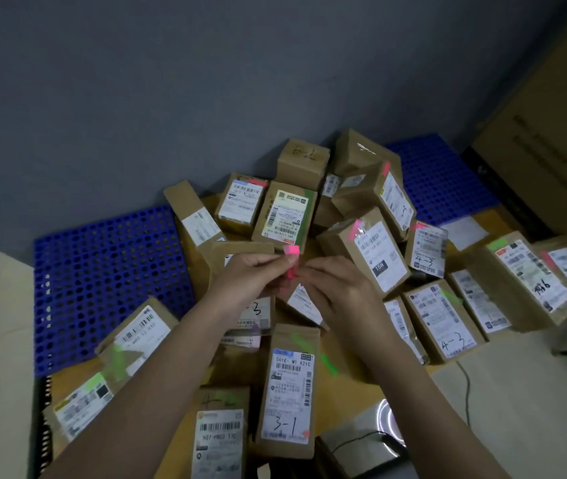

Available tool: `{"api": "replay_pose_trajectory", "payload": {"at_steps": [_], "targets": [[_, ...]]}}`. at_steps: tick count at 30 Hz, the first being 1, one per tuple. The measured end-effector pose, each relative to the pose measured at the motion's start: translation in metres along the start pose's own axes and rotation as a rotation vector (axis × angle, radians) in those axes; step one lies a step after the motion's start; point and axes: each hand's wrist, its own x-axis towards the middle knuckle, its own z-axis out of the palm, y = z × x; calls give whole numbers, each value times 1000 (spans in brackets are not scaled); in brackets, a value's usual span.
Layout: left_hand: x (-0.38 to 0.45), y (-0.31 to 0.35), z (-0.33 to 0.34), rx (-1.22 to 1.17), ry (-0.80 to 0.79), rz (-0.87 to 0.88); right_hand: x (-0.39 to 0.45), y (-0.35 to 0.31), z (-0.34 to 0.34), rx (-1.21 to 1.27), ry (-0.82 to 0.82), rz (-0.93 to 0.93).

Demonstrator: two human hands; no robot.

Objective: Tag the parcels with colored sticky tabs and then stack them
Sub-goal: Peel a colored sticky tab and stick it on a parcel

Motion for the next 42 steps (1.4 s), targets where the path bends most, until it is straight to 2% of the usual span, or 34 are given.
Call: {"api": "replay_pose_trajectory", "payload": {"at_steps": [3, 7, 10, 14, 19, 23, 27, 28, 32, 36, 39, 42], "targets": [[-6, 6, -9, -70, -21, 0, 16, -2, 2, 6, 13, 3], [-13, 11, -21, -93, -35, 31, 36, -4, 3, 283, -22, 147], [-16, 14, -29, -81, -25, 38, 49, -6, 2, 476, -152, 246], [-20, 18, -38, -53, -31, 45, 64, -5, 2, 778, -346, 472], [-24, 19, -44, -47, -8, 74, 74, -2, 3, 996, -529, 589], [-25, 19, -46, -15, 16, 86, 75, -1, 8, 976, -541, 560], [-25, 20, -47, 55, 32, 98, 75, -5, 11, 700, -239, 410], [-25, 20, -47, 103, 24, 107, 76, -6, 11, 642, -218, 359], [-24, 21, -44, 156, 17, 93, 84, -8, 18, 657, -316, 367], [-20, 22, -45, 75, 123, 129, 78, -3, 22, 729, -243, 383], [-19, 24, -49, -17, 173, 162, 71, -2, 20, 676, -288, 308], [-19, 26, -52, -158, 154, 150, 69, -6, 18, 529, -231, 102]]}}
